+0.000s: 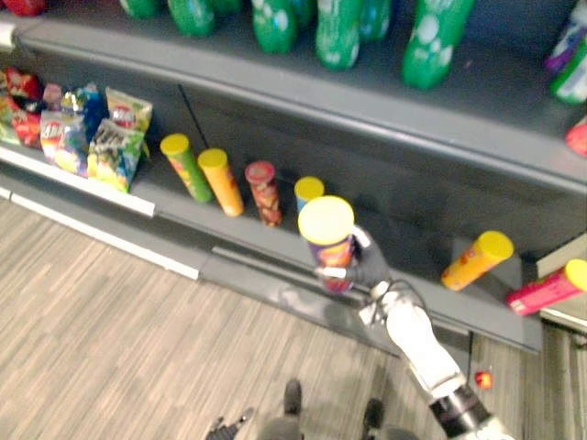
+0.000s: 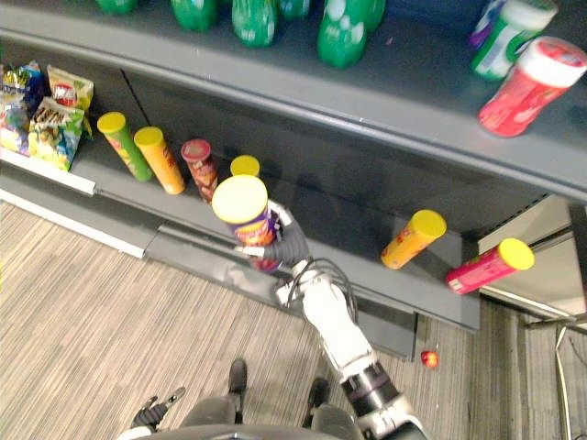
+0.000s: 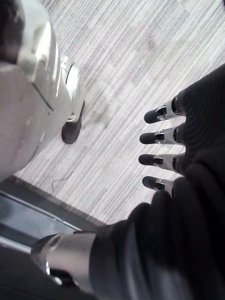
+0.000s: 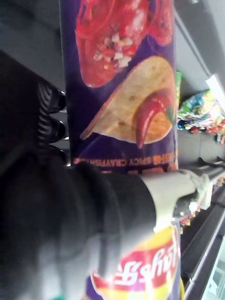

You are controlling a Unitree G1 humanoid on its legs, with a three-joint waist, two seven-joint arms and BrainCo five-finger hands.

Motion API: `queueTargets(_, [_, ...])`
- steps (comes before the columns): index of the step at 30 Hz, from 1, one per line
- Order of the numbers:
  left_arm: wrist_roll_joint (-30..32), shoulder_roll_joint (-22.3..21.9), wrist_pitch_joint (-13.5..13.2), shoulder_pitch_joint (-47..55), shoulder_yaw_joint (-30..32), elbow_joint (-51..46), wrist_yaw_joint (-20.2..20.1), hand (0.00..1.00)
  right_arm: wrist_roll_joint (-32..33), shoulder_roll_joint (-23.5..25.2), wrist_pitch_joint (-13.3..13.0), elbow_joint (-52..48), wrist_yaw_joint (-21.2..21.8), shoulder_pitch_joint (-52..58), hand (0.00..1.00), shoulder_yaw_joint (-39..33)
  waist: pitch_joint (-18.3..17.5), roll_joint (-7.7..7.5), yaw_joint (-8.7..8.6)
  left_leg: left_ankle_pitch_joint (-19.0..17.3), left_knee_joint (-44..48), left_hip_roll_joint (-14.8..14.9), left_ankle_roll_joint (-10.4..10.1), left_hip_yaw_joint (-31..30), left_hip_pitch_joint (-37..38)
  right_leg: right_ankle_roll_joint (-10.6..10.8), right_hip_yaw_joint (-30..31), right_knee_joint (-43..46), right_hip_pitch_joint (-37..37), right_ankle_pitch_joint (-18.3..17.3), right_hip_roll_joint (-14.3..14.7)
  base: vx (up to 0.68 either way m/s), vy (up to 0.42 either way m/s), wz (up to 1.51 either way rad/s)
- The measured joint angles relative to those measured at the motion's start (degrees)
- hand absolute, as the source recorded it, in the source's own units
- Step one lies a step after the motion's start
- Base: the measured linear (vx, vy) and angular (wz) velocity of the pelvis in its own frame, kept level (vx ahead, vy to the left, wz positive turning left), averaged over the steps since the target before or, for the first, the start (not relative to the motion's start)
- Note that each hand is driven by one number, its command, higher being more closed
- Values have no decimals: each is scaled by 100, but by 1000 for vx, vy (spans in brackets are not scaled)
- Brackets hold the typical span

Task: Put the gum and the chips on the shelf.

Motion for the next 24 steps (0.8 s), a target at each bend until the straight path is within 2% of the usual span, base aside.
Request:
queueTargets(5, [-48, 7, -73, -282, -253, -256, 70, 0, -451, 175, 111, 407, -654, -737, 100, -806, 560, 112, 59, 70, 288, -27, 1, -114, -398, -41, -95, 390, -385, -61, -69, -32, 8, 13])
queueTargets(9, [-254, -20, -156, -549, -520, -384, 195, 0, -521, 250, 137, 561, -1240, -1237, 100, -1352, 914, 343, 88, 16, 566, -97, 8, -180, -707, -31, -130, 728, -683, -155, -183, -58, 19, 9])
queueTargets(11, [-262, -14, -209, -577, -605, -434, 227, 0, -517, 355, 136, 662, -1459, -1414, 100, -1533, 1035, 411, 94, 20, 570, -99, 15, -178, -752, -49, -120, 840, -778, -182, -200, -47, -5, -2])
queueTargets(13, [-292, -16, -213, -596, -669, -481, 234, 0, -516, 432, 136, 710, -1743, -1502, 100, -1686, 1091, 458, 108, 23, 603, -98, 17, -166, -867, -67, -110, 1050, -974, -273, -235, -39, -27, 0])
queueTargets(19, [-474, -15, -229, -628, -797, -483, 289, 0, -518, 436, 137, 798, -2234, -1592, 100, -2051, 1247, 533, 192, 43, 659, -100, 0, -149, -976, -118, -110, 1513, -1255, -498, -316, 16, -45, 4])
queueTargets(24, [-474, -18, -244, -649, -847, -485, 352, 0, -517, 429, 152, 1111, -2523, -1832, 100, -2379, 1320, 614, 192, 85, 646, -123, -19, -224, -1042, -132, -169, 1724, -1377, -626, -374, 34, -38, 8])
